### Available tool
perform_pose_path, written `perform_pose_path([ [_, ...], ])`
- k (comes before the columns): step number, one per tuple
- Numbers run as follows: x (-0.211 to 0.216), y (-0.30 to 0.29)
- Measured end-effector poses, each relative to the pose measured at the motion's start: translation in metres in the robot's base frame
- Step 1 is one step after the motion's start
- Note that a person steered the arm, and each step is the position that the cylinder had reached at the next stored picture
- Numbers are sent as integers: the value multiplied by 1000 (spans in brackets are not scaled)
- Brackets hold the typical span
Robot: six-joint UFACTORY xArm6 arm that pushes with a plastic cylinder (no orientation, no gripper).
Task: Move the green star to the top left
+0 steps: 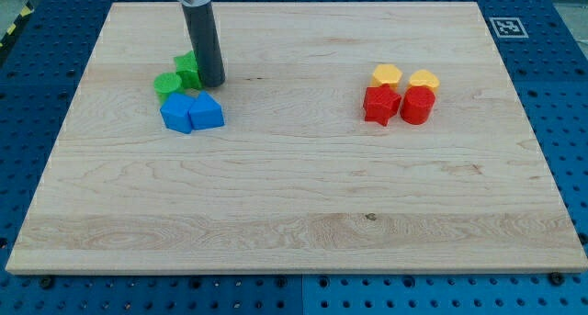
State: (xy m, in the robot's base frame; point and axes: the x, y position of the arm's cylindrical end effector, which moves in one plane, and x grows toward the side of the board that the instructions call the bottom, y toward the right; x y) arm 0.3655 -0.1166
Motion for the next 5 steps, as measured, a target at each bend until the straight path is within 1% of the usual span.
perform_pose_path([
  [1, 5, -8],
  [2, -12, -22],
  [3, -38, -23],
  [4, -45, -25],
  [5, -14, -26],
])
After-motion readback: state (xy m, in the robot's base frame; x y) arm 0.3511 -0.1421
